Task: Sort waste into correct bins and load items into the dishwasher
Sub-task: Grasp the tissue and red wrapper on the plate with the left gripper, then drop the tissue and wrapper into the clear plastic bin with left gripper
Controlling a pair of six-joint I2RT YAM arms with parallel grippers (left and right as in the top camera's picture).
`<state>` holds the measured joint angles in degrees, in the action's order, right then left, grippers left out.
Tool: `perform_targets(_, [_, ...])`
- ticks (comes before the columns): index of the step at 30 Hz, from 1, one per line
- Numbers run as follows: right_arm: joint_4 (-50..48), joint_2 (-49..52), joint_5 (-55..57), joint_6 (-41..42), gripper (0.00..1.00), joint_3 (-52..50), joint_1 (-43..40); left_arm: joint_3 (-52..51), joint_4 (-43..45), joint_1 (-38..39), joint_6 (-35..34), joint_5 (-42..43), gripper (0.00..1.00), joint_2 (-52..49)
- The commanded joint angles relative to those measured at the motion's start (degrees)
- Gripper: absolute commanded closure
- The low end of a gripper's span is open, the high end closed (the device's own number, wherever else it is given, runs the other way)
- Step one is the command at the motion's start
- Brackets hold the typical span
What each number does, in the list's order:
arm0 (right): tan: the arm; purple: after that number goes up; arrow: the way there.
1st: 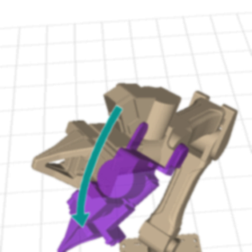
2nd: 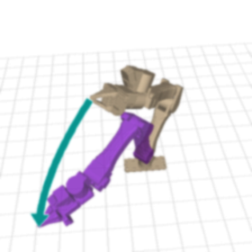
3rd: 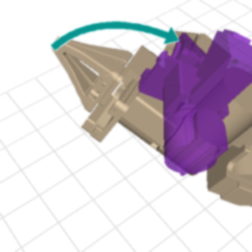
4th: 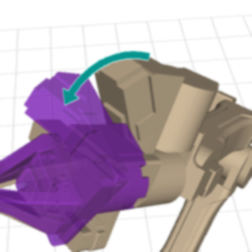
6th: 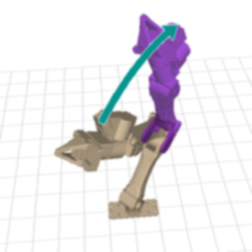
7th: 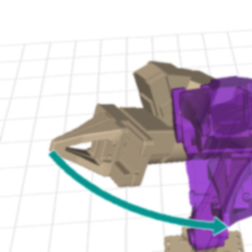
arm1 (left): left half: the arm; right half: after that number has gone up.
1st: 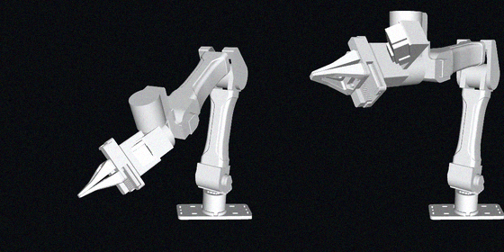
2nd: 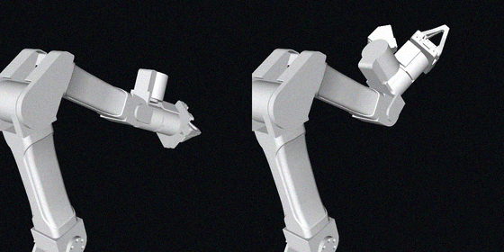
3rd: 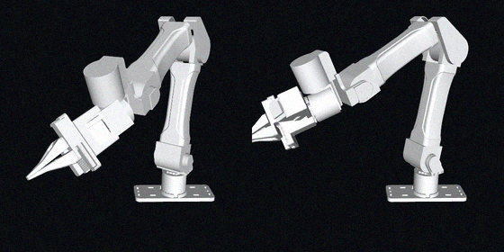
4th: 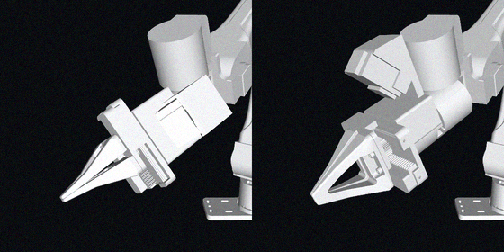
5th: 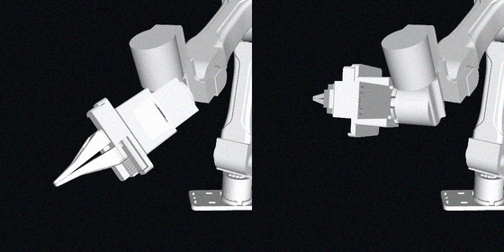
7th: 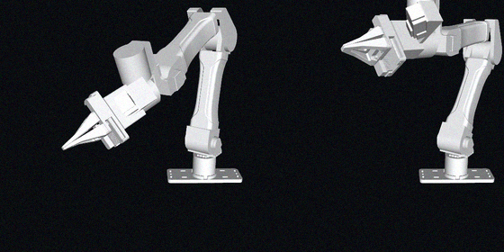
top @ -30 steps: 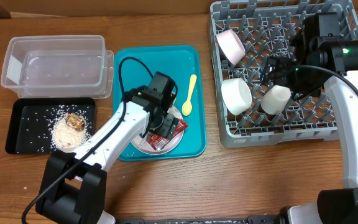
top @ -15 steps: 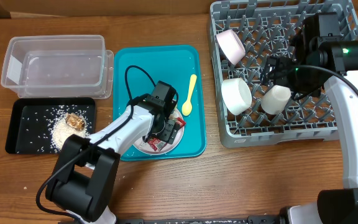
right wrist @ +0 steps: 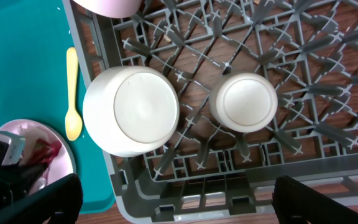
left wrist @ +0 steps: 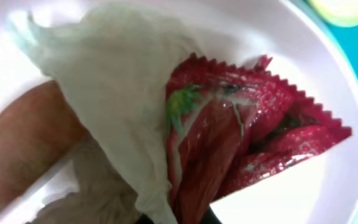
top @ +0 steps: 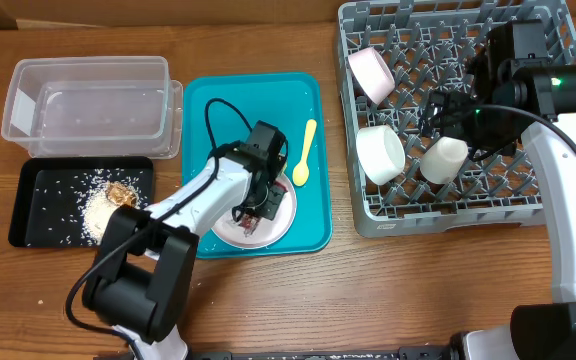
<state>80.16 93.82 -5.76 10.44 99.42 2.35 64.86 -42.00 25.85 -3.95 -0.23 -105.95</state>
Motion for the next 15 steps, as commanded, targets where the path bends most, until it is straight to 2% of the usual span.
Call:
perform_targets(1, [-0.3,-0.3,-0.3,-0.4,0.00,0.3,0.3,10.1,-9.2,0.1,0.5,6.8,0.96,-2.6])
perform_targets(8, [-0.3,-0.3,-0.3,-0.4,0.00,0.3,0.3,32.5,-23.6,-2.1,0.6,7.3,0.96,-2.6])
perform_targets(15, [-0.3,-0.3,-0.3,-0.4,0.00,0.3,0.3,47.4,-24.3,-11.8,-0.8,5.0,0.96,-2.6])
